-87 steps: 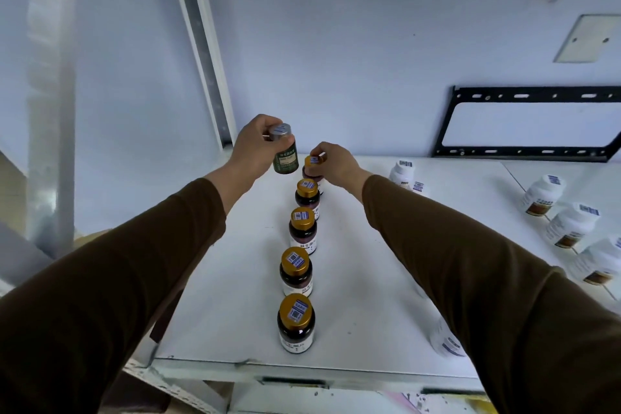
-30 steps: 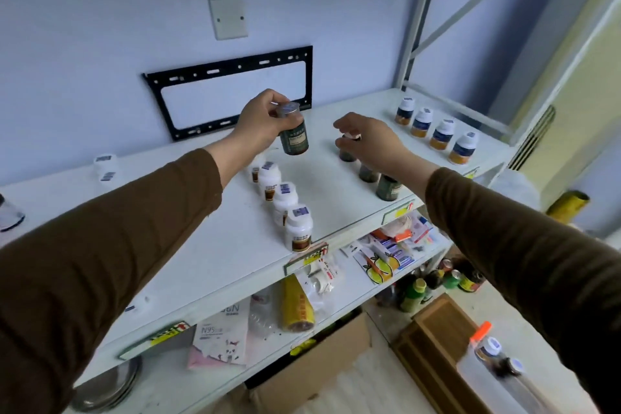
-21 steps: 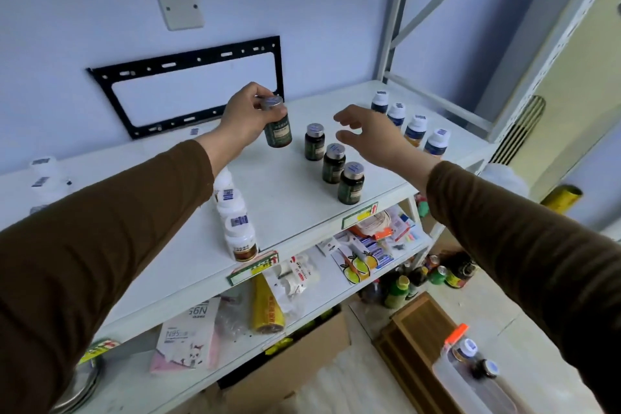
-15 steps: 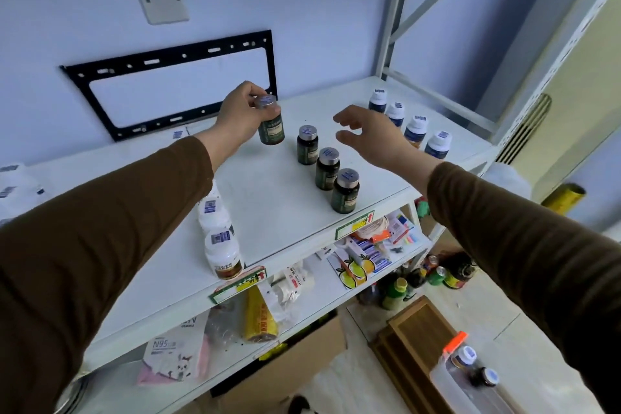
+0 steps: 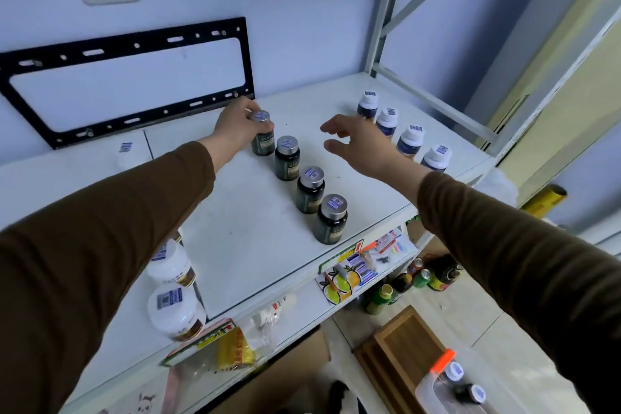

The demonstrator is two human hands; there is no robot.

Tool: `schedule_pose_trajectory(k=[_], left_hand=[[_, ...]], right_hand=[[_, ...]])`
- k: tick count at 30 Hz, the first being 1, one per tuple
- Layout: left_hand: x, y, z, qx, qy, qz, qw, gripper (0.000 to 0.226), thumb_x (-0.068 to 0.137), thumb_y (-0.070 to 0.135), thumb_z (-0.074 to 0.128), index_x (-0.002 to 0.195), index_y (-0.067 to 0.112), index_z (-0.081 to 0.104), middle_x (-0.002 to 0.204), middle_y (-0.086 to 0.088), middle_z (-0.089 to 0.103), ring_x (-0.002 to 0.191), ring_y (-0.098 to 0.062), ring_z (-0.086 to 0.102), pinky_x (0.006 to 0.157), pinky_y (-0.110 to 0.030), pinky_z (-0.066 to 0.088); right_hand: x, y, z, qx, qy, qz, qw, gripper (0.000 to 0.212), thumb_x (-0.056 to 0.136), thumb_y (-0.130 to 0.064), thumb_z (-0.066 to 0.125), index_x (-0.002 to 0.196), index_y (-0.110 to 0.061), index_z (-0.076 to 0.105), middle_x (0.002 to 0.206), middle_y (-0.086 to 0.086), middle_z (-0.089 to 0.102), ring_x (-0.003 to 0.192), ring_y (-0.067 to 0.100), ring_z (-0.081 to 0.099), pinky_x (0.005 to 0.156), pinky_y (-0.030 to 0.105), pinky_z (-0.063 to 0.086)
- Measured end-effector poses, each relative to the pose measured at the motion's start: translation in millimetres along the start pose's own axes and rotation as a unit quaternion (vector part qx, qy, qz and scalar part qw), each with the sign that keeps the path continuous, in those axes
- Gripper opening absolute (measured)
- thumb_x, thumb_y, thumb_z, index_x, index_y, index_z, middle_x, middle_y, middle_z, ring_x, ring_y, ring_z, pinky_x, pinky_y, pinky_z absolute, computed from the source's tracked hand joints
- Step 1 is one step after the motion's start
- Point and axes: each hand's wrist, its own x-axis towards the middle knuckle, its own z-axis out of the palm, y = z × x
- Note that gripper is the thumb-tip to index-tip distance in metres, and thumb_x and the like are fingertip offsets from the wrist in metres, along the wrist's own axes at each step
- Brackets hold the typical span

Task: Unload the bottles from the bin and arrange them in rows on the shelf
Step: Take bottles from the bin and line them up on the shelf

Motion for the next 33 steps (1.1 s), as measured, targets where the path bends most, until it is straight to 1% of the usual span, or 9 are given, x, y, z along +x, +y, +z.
schedule_pose_trajectory(k=[2,5,12,17,20,23,27,30,33], left_hand=[[4.5,-1.1,5.9,0.009,-0.005,-0.001,1.0,0.042,0.075,0.026,0.082,0.108,0.016,0.059,0.098,0.001,0.061,0.083,-0.012,0.058,0.069,-0.026,0.046],[7.9,-1.8,14.0,0.027,-0.012,0.002,1.0,0.041,0.075,0.026,0.082,0.108,0.016,0.059,0.095,0.003,0.06,0.08,-0.011,0.057,0.063,-0.022,0.043],[12.9,-4.2,24.6,0.041,-0.003,0.007,0.999,0.045,0.073,0.027,0.083,0.109,0.016,0.059,0.101,0.0,0.062,0.083,-0.013,0.057,0.064,-0.021,0.043],[13.6,-6.0,23.2,0.059,-0.019,0.004,0.998,0.053,0.074,0.029,0.083,0.117,0.018,0.054,0.109,-0.004,0.062,0.09,-0.018,0.058,0.067,-0.026,0.044],[10.7,-4.0,16.6,0.054,-0.028,0.01,0.998,0.062,0.076,0.031,0.083,0.128,0.021,0.049,0.12,-0.003,0.058,0.103,-0.019,0.058,0.079,-0.027,0.041],[4.7,0.0,2.1,0.073,-0.013,0.044,0.996,0.063,0.079,0.034,0.08,0.131,0.021,0.048,0.131,-0.001,0.055,0.117,-0.018,0.054,0.087,-0.028,0.04],[-11.9,12.1,-20.8,0.154,-0.006,0.118,0.981,0.061,0.082,0.043,0.076,0.133,0.023,0.048,0.139,0.003,0.053,0.127,-0.015,0.05,0.096,-0.029,0.039],[-30.7,23.9,-32.3,0.194,-0.015,0.162,0.967,0.058,0.085,0.044,0.071,0.134,0.024,0.048,0.139,0.005,0.053,0.129,-0.011,0.049,0.098,-0.027,0.037],[-53.6,39.8,-38.2,0.23,-0.032,0.191,0.954,0.052,0.087,0.044,0.068,0.133,0.029,0.049,0.133,0.006,0.053,0.127,-0.011,0.048,0.096,-0.028,0.037]], right_hand=[[7.0,4.9,0.4,0.008,-0.002,0.004,1.0,0.032,0.095,-0.026,0.061,0.126,-0.019,0.06,0.124,0.0,0.064,0.111,0.018,0.058,0.096,0.039,0.048],[14.5,11.7,2.6,0.012,-0.007,0.002,1.0,0.032,0.095,-0.027,0.061,0.126,-0.02,0.06,0.124,-0.001,0.064,0.111,0.018,0.058,0.097,0.039,0.047],[23.5,18.9,5.1,0.01,-0.022,0.003,1.0,0.032,0.095,-0.028,0.06,0.126,-0.021,0.06,0.124,-0.001,0.063,0.111,0.017,0.057,0.095,0.038,0.048],[25.7,21.3,6.4,0.009,-0.027,0.002,1.0,0.032,0.095,-0.027,0.06,0.126,-0.02,0.06,0.124,-0.001,0.063,0.111,0.018,0.057,0.095,0.035,0.047],[25.8,21.9,5.0,0.002,-0.029,0.004,1.0,0.031,0.096,-0.027,0.06,0.126,-0.019,0.06,0.125,0.0,0.063,0.111,0.017,0.057,0.094,0.033,0.046],[25.8,19.6,2.1,-0.026,-0.028,-0.004,0.999,0.031,0.096,-0.029,0.06,0.126,-0.021,0.06,0.124,0.0,0.062,0.111,0.018,0.057,0.093,0.036,0.047],[19.7,16.9,-2.6,-0.07,-0.028,-0.011,0.997,0.033,0.095,-0.031,0.06,0.127,-0.023,0.059,0.126,-0.001,0.062,0.113,0.021,0.056,0.093,0.041,0.048],[8.8,14.8,-6.7,-0.091,-0.025,-0.022,0.995,0.034,0.095,-0.031,0.06,0.128,-0.023,0.058,0.126,0.0,0.061,0.113,0.022,0.055,0.094,0.043,0.047],[-6.9,15.2,-13.0,-0.101,-0.012,-0.036,0.994,0.035,0.095,-0.031,0.06,0.129,-0.024,0.057,0.127,0.0,0.06,0.114,0.022,0.054,0.093,0.038,0.046]])
